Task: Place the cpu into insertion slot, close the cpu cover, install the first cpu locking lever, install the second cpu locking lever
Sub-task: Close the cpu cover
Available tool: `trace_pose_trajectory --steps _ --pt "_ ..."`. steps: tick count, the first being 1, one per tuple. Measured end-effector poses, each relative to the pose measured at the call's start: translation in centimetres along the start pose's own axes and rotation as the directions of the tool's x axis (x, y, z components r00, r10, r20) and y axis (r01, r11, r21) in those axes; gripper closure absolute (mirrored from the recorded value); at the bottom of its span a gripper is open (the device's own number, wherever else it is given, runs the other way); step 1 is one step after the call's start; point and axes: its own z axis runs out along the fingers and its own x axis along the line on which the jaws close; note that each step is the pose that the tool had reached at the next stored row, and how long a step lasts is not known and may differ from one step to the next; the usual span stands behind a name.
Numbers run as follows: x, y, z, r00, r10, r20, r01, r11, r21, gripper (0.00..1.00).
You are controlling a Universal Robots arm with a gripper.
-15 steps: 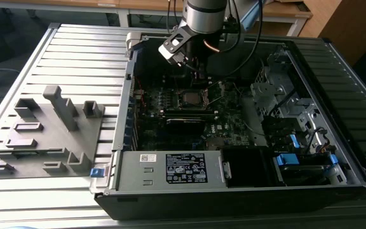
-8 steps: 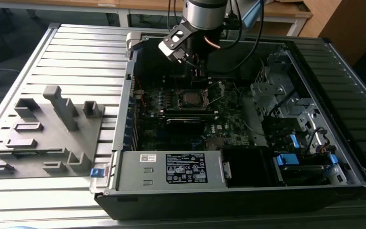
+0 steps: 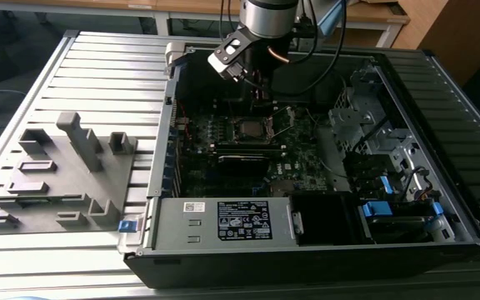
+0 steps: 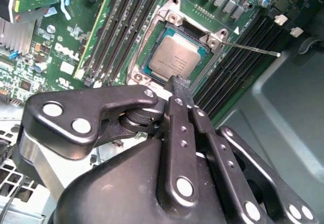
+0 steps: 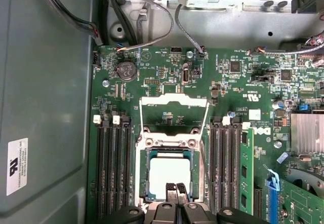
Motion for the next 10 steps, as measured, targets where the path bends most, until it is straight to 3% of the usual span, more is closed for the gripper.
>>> trace_pose_trajectory --steps 10 --pt "-0.01 0.00 -0.17 1.0000 0.000 0.0003 0.000 1.0000 0.0002 0.89"
